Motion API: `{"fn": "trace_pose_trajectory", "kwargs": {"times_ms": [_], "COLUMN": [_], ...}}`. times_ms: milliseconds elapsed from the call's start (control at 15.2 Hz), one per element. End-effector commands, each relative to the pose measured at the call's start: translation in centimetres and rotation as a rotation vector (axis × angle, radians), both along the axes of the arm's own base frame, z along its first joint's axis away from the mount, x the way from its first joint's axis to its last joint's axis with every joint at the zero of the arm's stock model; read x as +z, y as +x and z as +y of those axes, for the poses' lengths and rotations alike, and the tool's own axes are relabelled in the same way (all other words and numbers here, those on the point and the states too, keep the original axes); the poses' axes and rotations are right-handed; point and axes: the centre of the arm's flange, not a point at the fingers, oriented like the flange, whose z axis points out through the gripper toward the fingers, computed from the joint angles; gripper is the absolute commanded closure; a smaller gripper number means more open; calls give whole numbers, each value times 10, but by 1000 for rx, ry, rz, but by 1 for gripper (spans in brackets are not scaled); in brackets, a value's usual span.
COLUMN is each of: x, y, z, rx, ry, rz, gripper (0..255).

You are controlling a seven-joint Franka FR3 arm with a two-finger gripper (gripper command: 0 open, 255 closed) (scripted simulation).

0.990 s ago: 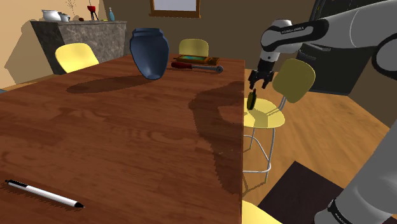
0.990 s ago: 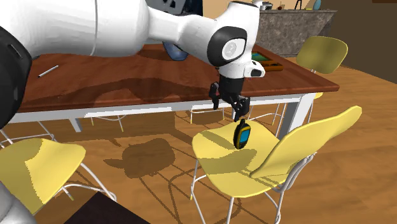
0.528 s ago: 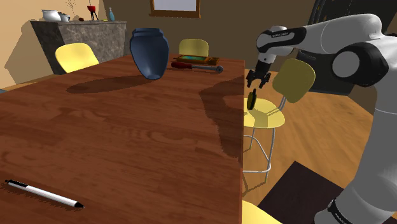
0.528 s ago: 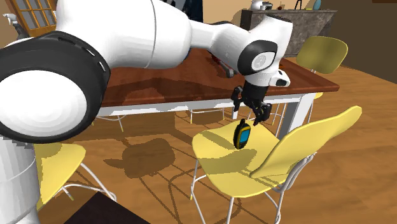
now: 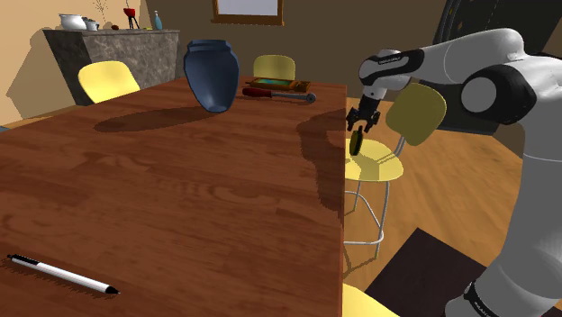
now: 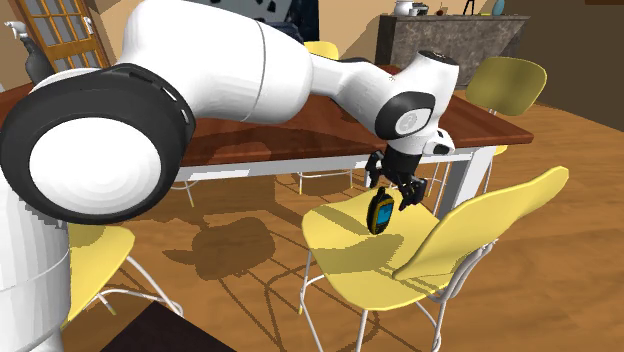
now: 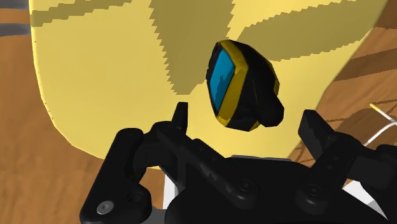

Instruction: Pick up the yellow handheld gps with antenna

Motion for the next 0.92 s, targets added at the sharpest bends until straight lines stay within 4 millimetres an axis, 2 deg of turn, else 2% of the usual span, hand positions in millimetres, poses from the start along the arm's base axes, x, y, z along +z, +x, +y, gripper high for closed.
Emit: {"fn": "trace_pose_trajectory", "kwargs": {"times_ms": [0,66,660,858], "x": [-4,-4,-4,12], "y": [0,0,0,0], "z": [-1,-1,-1,-1], "rx": [0,0,0,0], "ry": [0,0,0,0], "rz": [-1,-1,-1,-1], "gripper": [0,255,255,255]}}
